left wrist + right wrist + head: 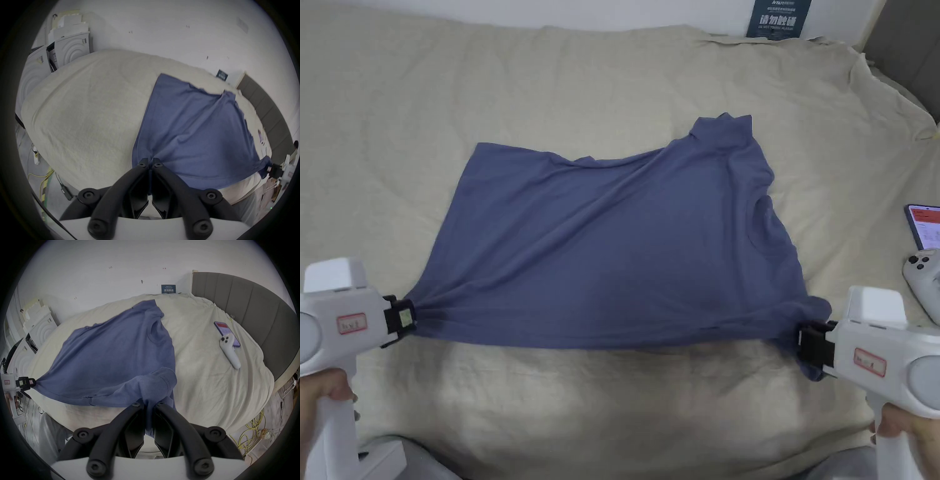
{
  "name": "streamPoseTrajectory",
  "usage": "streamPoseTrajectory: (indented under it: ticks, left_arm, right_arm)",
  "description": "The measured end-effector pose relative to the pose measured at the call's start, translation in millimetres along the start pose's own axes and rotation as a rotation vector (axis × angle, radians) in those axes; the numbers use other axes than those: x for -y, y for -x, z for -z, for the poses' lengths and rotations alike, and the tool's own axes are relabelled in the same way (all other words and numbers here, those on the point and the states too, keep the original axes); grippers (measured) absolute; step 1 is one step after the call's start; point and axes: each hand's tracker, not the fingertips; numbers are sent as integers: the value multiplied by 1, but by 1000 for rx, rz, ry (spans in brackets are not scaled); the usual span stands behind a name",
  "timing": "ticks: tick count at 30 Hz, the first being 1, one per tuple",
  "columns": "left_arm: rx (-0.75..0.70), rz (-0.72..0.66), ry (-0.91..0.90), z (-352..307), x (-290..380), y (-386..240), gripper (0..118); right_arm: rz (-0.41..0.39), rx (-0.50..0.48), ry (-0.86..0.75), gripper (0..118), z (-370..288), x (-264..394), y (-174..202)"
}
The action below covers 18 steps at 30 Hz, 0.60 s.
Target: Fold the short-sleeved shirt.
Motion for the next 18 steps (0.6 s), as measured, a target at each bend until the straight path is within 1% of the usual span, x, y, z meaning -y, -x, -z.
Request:
streamPoseTrajectory:
  ticks: [3, 5, 7, 10, 15, 18]
  left_arm:
    - [18, -41, -44, -3, -18, 0, 0]
    - [15, -61, -66, 1, -30, -3, 0]
    - [11, -83, -81, 7, -43, -7, 0]
    - [19, -119, -113, 21, -63, -17, 0]
    - [-15, -98, -146, 51, -98, -39, 0]
    - [-52, -73, -143, 75, -115, -50, 0]
  right_arm:
    - [6, -18, -31, 7, -8, -22, -2]
    - [-1, -11, -50, 7, -9, -39, 0]
    - [-11, 3, -54, 7, -3, -57, 1]
    - [6, 10, -46, 7, 13, -83, 2]
    - [29, 52, -6, 7, 52, -123, 4]
    - [9, 97, 22, 7, 78, -144, 7]
